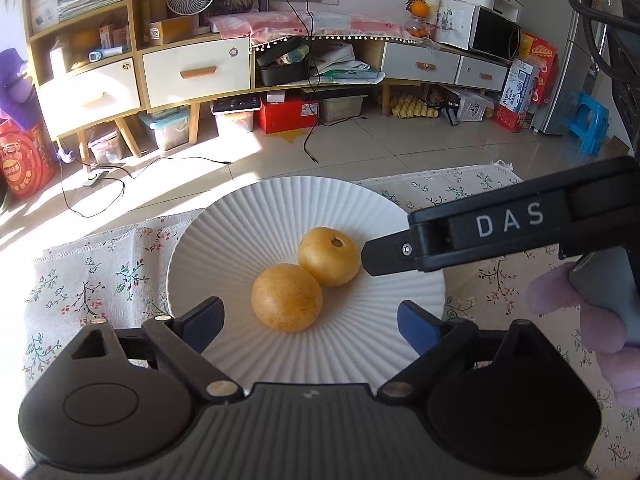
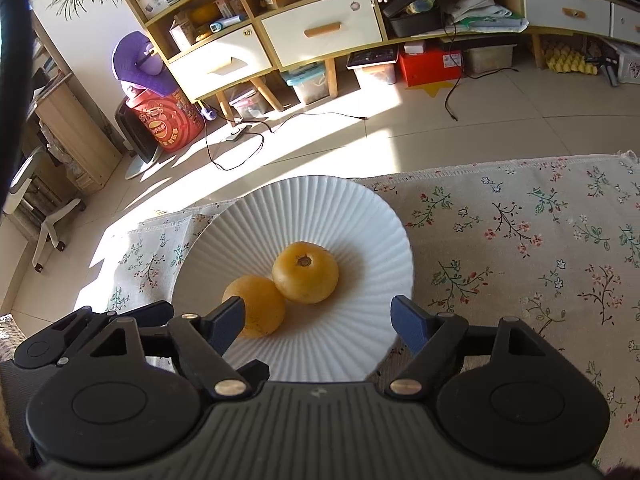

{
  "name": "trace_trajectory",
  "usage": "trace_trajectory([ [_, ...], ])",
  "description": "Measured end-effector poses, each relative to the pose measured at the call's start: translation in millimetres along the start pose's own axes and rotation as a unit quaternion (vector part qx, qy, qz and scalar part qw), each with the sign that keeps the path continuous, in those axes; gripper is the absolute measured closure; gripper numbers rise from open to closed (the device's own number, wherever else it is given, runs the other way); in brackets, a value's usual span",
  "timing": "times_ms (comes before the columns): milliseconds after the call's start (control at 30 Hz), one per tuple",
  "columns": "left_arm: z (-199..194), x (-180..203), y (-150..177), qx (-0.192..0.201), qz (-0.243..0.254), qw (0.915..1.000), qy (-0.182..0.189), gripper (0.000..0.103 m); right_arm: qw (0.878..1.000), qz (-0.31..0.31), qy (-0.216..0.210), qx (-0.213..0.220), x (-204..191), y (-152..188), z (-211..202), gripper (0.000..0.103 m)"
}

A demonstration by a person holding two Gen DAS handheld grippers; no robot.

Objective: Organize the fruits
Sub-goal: 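Lower both yellow fruits onto the plate and open both grippers, then move the left gripper to an orange tangerine while the right gripper approaches a small brown fruit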

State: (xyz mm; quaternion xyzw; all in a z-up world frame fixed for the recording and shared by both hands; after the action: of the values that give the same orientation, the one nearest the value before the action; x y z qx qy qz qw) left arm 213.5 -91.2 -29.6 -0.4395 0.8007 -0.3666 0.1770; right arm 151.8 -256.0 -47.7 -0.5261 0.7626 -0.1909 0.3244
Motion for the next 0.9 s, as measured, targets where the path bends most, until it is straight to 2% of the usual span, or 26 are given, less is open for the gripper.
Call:
trace_trajectory([
  [100,-10.2,-0.5,4.5,-0.003,-0.001,1.0,-0.001,0.012,1.0,-0.002,0.004,0.003,-1.4,2.6,-9.3,0.018],
  [333,-34.2,-2.8,21.1,-0.011,0.002,0.9999,-0.005,0.009,1.0,-0.022,0.008,0.003,-11.5,15.0,-26.0,0.014],
  [900,-78.6,-33.2,66.5,-0.05,-0.022,0.9973,-0.05,0.009,0.999,-0.033,0.01,-0.023,-22.7,63.4,-39.0,0.01],
])
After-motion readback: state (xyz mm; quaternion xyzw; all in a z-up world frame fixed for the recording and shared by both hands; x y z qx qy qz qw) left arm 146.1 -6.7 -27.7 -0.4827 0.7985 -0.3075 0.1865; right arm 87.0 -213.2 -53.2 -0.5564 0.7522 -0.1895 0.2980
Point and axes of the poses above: each gripper's, at about its wrist camera, not at the fingertips, and z roughly the way its jaws point, x to its right, y to its underside, the point moved 4 cm from there along z, roughly the way its jaws point, and after that the axes turned 4 degrees about x, right-handed, at the moved point
